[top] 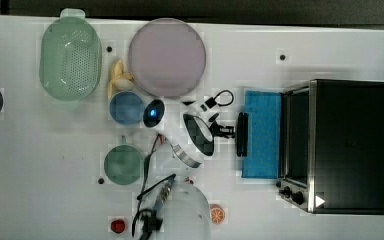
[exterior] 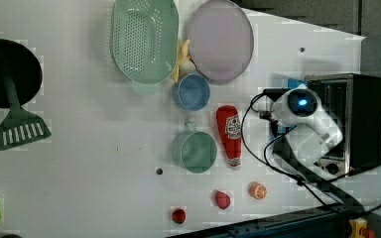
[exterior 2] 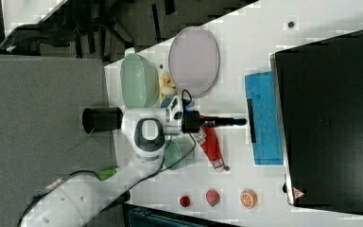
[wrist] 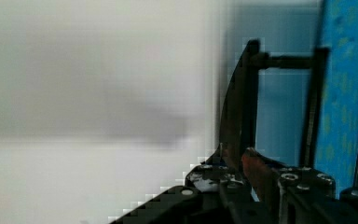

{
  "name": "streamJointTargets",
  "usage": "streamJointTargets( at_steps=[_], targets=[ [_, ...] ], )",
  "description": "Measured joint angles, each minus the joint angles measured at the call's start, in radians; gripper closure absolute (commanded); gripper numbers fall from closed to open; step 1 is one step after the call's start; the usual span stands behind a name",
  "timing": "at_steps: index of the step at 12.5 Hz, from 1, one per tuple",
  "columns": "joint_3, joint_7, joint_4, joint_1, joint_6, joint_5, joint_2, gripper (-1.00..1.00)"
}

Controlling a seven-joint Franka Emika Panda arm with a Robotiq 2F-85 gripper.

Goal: Flap open oven.

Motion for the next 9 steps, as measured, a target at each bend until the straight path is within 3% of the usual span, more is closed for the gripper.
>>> streamJointTargets(
  at_steps=[6, 9],
  targets=[
    [-0.004, 0.000, 0.012, -0.004, -0.012, 0.370, -0.316, 0.65],
    [-0.005, 0.000, 0.037, -0.012, -0.143, 0.514, -0.452, 0.65]
  ],
)
